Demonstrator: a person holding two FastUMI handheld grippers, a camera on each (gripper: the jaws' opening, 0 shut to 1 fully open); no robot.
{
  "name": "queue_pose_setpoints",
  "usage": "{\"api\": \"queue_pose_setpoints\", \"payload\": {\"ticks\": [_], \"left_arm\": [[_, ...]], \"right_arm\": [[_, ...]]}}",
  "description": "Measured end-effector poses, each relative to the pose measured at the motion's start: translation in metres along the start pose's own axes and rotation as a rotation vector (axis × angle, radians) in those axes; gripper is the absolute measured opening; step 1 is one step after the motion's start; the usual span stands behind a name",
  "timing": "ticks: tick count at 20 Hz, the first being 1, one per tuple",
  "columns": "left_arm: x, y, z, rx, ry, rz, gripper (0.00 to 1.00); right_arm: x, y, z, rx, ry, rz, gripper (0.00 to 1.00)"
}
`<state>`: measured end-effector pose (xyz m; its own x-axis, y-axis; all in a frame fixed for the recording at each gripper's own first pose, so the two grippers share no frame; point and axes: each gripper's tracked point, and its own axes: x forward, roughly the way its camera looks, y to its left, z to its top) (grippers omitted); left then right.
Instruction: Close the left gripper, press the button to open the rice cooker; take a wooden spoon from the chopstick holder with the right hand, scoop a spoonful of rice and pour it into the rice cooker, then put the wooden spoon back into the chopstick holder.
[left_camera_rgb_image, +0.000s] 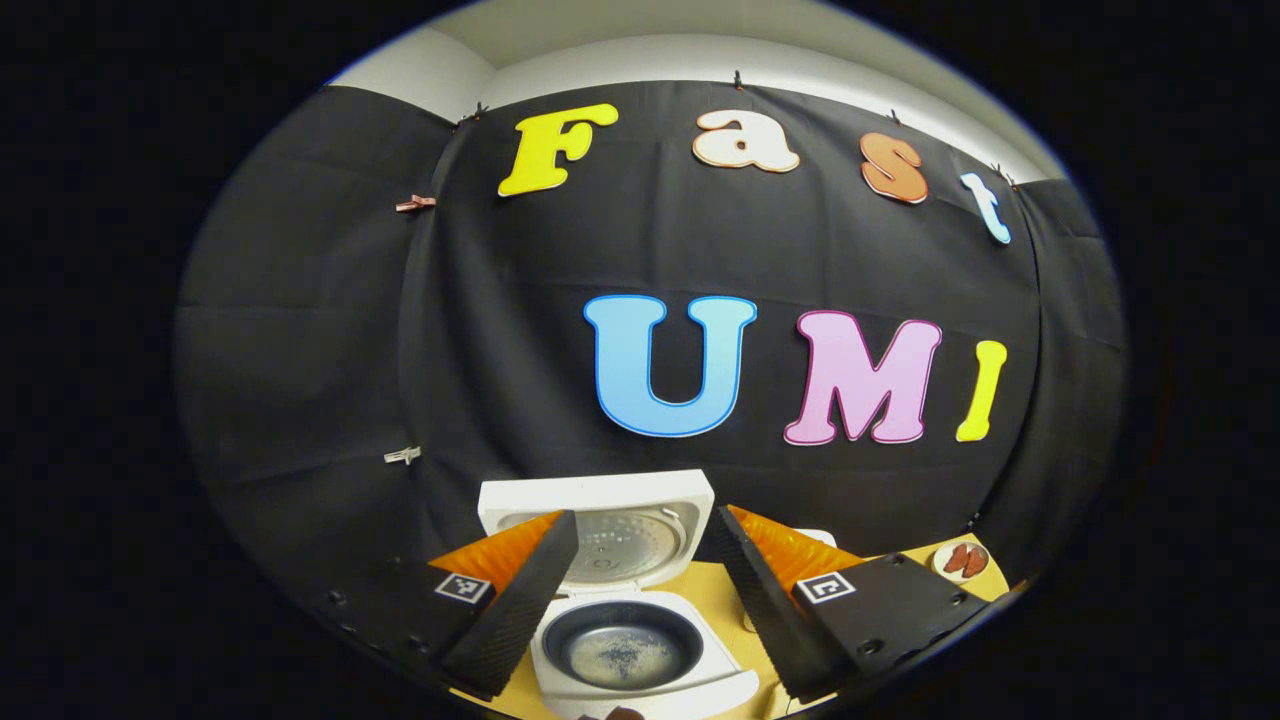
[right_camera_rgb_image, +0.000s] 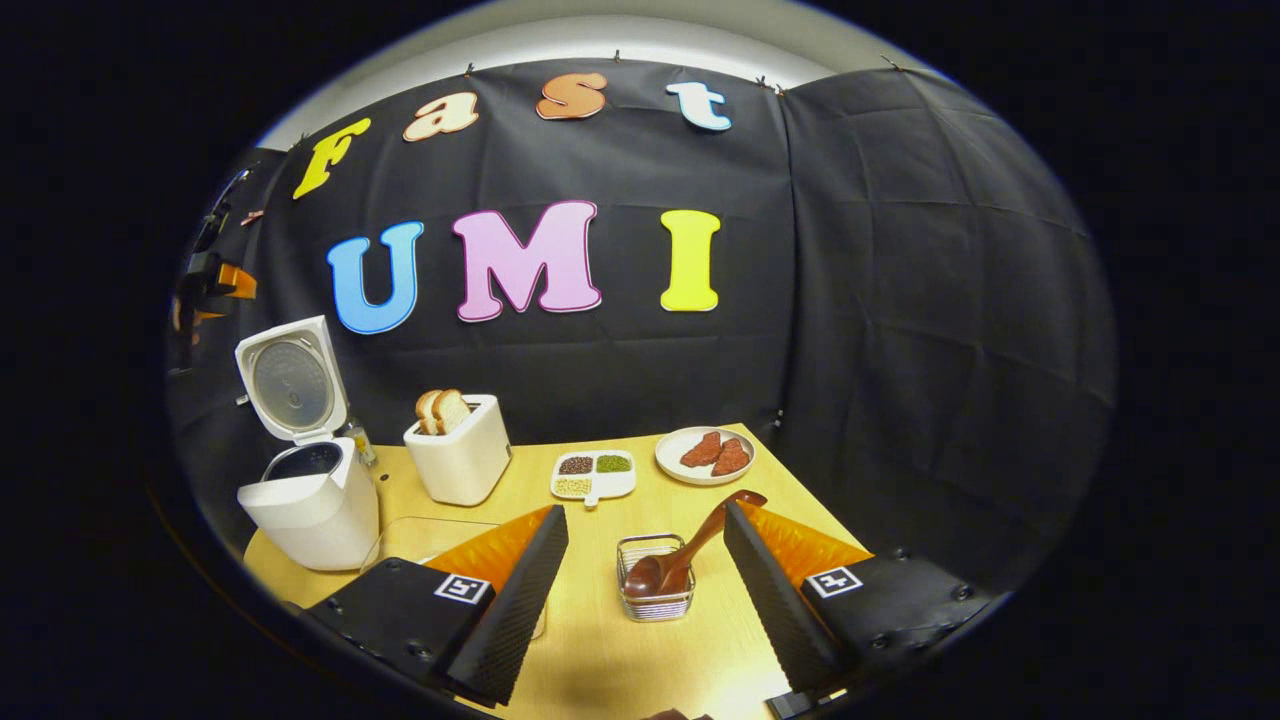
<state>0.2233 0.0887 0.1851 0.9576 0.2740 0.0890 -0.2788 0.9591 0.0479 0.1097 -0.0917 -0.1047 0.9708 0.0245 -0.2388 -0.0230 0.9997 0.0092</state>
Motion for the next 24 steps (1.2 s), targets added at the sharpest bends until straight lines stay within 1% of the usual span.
{"api": "queue_pose_setpoints", "payload": {"ticks": [3,5,6,8,10,14,17,19,21,22,24], "left_arm": [[0.04,0.015,0.019,0.061,-0.031,0.009,0.95],[0.069,0.019,0.016,0.104,-0.031,0.002,0.95],[0.082,0.02,0.009,0.108,-0.016,-0.003,0.95],[0.104,0.018,-0.001,0.082,-0.016,-0.027,0.95],[0.125,0.025,-0.007,0.071,-0.016,-0.016,0.93],[0.155,0.043,-0.012,0.049,-0.042,0.002,0.93],[0.171,0.052,-0.038,-0.021,0.031,0.006,0.93],[0.173,0.054,-0.04,-0.015,0.036,0.025,0.95],[0.169,0.051,-0.044,0.019,0.075,0.042,0.94],[0.164,0.05,-0.044,0.016,0.08,0.044,0.96],[0.152,0.045,-0.05,-0.003,0.122,0.048,0.98]], "right_arm": [[-0.011,0.009,0.005,0.003,-0.011,-0.011,0.98],[-0.019,0.015,0.007,0.005,-0.02,-0.019,0.98],[-0.021,0.017,0.008,0.004,-0.021,-0.023,0.99],[-0.028,0.023,0.008,-0.008,-0.018,-0.027,0.99],[-0.033,0.028,0.006,-0.015,-0.011,-0.033,0.99],[-0.043,0.035,-0.002,-0.012,0.021,-0.037,0.98],[-0.05,0.037,-0.006,-0.025,0.036,-0.038,0.99],[-0.052,0.04,-0.009,-0.035,0.041,-0.035,0.99],[-0.052,0.041,-0.013,-0.032,0.052,-0.027,0.99],[-0.051,0.044,-0.014,-0.026,0.056,-0.018,0.98],[-0.048,0.047,-0.015,-0.02,0.057,0.0,0.98]]}}
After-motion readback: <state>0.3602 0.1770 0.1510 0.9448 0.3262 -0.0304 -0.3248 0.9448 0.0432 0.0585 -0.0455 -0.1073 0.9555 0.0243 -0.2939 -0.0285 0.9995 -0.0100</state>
